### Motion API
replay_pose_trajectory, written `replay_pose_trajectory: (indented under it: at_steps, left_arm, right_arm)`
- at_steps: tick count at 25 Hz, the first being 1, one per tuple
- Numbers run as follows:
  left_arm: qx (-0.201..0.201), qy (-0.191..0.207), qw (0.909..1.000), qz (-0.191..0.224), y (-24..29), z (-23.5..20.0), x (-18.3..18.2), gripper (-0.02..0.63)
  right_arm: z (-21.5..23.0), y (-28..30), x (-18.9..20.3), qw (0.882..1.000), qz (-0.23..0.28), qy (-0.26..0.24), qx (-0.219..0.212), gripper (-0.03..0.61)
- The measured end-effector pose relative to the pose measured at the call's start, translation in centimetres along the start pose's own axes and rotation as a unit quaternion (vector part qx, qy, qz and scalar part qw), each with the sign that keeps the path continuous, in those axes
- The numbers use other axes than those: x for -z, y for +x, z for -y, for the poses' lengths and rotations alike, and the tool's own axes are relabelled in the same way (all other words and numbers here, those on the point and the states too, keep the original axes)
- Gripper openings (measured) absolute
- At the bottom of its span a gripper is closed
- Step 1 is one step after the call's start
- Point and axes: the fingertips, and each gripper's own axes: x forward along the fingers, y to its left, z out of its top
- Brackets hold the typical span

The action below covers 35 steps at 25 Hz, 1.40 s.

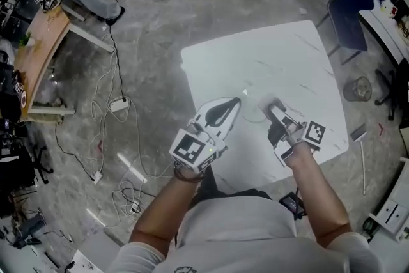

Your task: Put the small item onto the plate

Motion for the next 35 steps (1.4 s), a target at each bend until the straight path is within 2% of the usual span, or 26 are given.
replay_pose_trajectory:
  at_steps: [8, 16, 28, 32, 35]
  left_arm:
    - [0.002, -0.025, 0.9996, -0.01, 2.5, -3.6, 4.6, 0.006]
    - [-0.002, -0.052, 0.9983, -0.024, 4.0, -5.7, 8.2, 0.006]
    - [0.003, -0.062, 0.9976, -0.03, 4.7, -6.5, 8.3, 0.006]
    - [0.004, -0.062, 0.9977, -0.029, 4.6, -6.4, 7.6, 0.006]
    - [0.008, -0.058, 0.9978, -0.031, 4.4, -5.9, 7.0, 0.006]
  right_arm:
    - [9.3, 3.3, -1.1, 0.997, -0.012, 0.022, 0.071, 0.104]
    - [16.5, 6.4, -0.9, 0.99, -0.04, 0.029, 0.134, 0.104]
    - [18.4, 7.1, -0.8, 0.978, -0.066, 0.006, 0.2, 0.12]
    - [17.8, 7.5, -1.1, 0.974, -0.067, -0.009, 0.217, 0.193]
    - [17.6, 7.2, -1.2, 0.966, -0.073, -0.028, 0.247, 0.215]
